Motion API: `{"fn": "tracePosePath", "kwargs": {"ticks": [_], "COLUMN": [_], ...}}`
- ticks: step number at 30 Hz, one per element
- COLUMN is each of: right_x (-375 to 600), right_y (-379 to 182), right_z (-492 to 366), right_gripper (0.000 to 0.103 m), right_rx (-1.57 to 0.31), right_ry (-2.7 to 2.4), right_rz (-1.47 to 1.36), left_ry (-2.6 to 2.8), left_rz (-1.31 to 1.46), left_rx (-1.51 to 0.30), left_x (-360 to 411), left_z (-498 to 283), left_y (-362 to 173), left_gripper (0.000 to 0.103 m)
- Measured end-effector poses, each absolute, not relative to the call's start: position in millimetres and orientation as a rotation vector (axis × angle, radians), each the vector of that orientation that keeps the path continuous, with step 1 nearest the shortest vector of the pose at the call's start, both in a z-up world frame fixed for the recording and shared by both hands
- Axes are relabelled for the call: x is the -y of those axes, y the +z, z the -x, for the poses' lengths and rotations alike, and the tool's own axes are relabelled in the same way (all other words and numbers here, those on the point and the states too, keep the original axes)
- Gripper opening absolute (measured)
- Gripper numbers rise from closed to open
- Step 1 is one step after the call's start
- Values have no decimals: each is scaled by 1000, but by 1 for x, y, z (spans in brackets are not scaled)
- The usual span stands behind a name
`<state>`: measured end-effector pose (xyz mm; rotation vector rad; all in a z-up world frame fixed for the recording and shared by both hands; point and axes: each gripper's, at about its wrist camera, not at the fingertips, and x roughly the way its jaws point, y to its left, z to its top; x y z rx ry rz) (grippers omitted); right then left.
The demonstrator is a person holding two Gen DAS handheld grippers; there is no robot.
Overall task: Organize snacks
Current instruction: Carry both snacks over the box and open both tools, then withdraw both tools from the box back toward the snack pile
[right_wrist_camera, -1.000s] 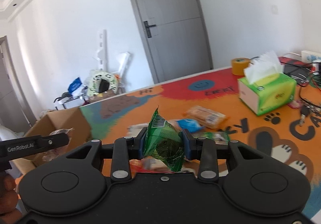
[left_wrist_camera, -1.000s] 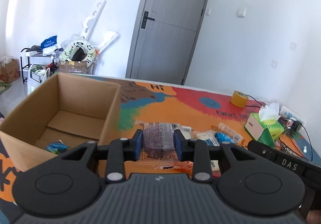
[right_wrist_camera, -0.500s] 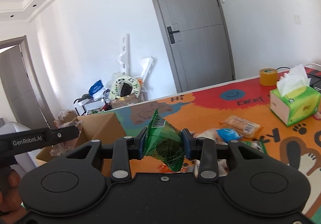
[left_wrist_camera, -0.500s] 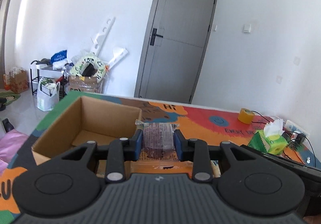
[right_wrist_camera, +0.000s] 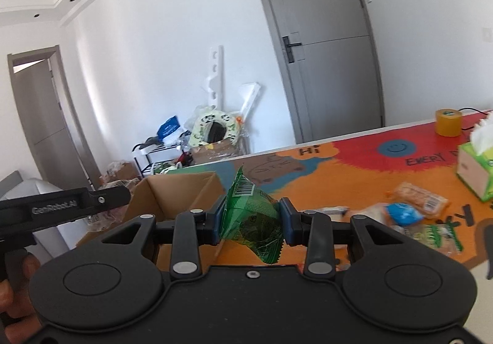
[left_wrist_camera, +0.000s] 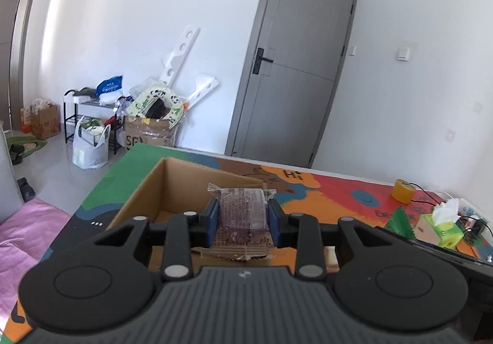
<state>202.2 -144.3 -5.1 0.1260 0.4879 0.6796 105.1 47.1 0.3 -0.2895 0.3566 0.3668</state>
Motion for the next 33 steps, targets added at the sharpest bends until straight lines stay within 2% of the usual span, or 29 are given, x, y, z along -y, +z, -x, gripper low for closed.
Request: {"fn": "tracePosePath", "kwargs": {"ticks": [20, 31, 32, 33], "right_x": [60, 40, 40, 42], "right_y": [-3, -6, -6, -6], "right_z": [-191, -192, -191, -190], "right_gripper": [36, 39, 40, 46], "right_rx": [-534, -586, -583, -580], "right_ry": [780, 815, 812, 805], "right_rz": [-68, -97, -97, -95], "left_ry": [439, 487, 491, 493], "left_rz": [373, 409, 407, 407], "left_rx": [-425, -386, -385, -384], "left_x": [-110, -118, -118, -117], "left_z": [-106, -84, -82, -81], "left_y": [-30, -16, -16, -16], "left_gripper": [32, 49, 50, 53]}}
